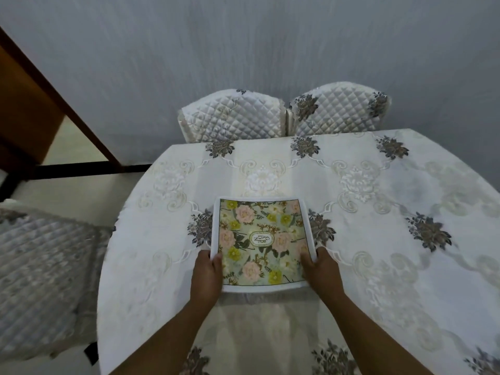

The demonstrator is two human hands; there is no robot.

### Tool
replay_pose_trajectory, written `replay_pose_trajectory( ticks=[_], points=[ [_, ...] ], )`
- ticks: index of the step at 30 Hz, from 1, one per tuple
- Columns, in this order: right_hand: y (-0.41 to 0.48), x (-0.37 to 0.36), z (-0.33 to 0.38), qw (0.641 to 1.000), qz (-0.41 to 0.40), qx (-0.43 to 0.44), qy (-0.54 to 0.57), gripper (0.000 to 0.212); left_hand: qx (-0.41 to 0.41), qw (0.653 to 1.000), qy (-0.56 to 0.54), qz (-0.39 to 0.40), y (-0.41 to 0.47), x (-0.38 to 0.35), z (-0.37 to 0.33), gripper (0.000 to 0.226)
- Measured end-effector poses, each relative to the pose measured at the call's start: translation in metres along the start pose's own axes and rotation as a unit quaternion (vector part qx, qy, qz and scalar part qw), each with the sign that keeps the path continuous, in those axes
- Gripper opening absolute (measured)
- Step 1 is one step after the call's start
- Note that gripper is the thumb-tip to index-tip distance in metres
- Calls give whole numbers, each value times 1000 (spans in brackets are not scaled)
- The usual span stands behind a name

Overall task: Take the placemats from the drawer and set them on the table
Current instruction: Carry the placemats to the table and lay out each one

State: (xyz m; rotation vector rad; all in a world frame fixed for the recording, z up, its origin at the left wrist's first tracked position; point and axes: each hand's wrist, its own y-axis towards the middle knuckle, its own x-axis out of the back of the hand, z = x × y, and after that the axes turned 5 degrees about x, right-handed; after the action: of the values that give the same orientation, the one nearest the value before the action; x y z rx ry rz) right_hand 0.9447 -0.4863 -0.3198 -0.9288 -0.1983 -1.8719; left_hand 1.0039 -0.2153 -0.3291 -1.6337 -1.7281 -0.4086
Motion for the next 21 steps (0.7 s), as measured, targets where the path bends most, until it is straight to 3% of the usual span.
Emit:
replay_pose_trajectory(
  ticks=[7,15,18,21],
  points=[
    [-1,-12,-26,997,39,-26,-59,29,16,996,76,52,8,-3,30,15],
    [-14,-16,-19,995,-49,20,-79,18,10,994,106,18,5,1,16,28],
    [-19,-18,-13,997,-64,3,-36,18,34,997,69,30,1,4,11,16],
    [-24,-17,-4,986,-47,-102,126,17,103,991,3,80,-4,12,-3,12]
  ],
)
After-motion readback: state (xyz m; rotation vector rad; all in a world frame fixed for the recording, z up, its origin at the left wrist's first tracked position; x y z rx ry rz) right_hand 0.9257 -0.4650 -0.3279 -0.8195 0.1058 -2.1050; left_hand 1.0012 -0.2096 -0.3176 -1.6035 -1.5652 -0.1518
